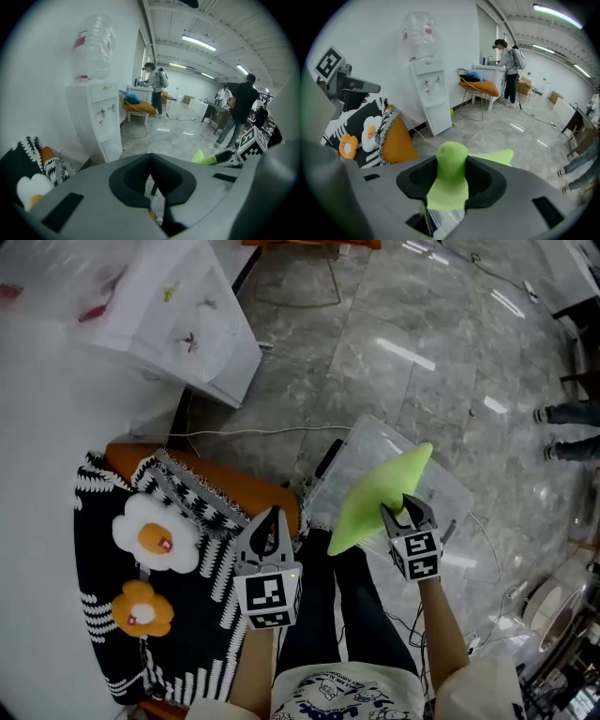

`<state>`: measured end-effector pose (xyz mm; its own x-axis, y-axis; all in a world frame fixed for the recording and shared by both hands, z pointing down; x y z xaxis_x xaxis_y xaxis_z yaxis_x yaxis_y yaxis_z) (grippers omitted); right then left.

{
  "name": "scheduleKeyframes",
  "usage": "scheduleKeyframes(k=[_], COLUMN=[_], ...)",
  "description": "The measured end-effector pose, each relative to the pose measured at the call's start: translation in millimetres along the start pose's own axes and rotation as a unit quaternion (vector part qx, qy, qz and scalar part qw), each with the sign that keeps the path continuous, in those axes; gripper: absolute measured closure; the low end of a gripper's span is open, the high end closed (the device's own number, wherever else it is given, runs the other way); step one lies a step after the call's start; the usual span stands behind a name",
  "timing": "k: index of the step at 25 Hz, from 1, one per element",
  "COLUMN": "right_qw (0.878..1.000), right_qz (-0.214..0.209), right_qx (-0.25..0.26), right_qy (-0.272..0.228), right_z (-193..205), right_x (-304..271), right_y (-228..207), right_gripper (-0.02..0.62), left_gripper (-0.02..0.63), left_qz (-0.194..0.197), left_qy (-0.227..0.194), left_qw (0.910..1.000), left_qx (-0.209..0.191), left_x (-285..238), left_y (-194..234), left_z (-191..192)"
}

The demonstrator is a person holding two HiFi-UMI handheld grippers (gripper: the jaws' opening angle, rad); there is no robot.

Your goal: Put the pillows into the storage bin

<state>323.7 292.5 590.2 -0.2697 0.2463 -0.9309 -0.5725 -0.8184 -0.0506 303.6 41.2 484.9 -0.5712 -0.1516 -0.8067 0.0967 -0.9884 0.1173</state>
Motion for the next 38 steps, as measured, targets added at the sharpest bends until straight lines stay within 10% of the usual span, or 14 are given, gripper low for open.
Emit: scheduleKeyframes(k=[25, 38], right_qw=[0.971, 0.978], right_qz=[-0.058, -0.065], right_qx=[0.149, 0.086], right_qy=[0.181, 0.181], right_z=[85, 95], right_x=[-312, -351], right_y=[-1, -5], right_gripper=[0.417, 0.367], left_gripper=[0.592, 0.592], left_qz=[-0.034, -0.040], left_qy=[0.062, 0.083], left_qw=[0.9924, 0.9878], left_qx=[0.101, 0.125], left_x=[-111, -117], left_y=[0, -3], left_z=[116, 160])
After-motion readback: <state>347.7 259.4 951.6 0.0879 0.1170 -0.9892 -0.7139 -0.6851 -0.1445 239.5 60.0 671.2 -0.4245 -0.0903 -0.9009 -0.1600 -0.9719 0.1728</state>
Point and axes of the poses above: the fingertips, and each gripper's own axes: x backward along the fingers, y to its left, z out of its underside, the point moved 3 cm from there along x, backward along the fingers, and after that the axes turned 12 degrees about y, right-handed, at the moved point
